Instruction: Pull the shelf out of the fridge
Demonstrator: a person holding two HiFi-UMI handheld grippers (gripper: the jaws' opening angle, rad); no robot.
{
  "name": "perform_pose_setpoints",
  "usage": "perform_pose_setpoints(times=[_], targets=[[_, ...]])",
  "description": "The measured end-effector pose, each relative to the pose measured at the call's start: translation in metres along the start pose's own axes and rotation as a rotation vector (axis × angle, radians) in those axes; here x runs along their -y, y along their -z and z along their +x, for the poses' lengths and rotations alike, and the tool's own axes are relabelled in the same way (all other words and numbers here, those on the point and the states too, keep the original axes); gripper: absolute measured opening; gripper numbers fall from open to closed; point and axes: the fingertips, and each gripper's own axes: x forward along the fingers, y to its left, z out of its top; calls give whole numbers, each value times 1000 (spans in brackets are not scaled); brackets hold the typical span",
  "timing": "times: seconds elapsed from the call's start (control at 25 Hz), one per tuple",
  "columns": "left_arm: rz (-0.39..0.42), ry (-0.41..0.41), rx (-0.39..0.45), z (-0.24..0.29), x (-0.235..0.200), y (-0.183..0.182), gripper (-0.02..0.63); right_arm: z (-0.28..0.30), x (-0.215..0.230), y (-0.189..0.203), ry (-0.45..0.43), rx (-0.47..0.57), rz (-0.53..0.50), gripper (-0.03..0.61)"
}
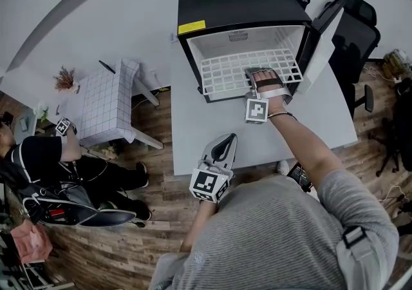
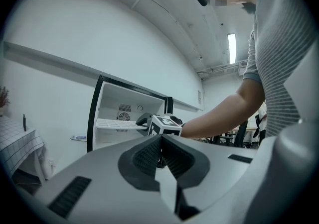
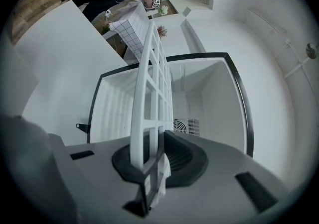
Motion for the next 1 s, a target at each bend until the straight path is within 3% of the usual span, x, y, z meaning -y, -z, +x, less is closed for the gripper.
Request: perform_pose_setpoints(times=[1.0], targets=[[2,23,7,4,1,8,12,-16,-13,12,10,-52,-37,35]])
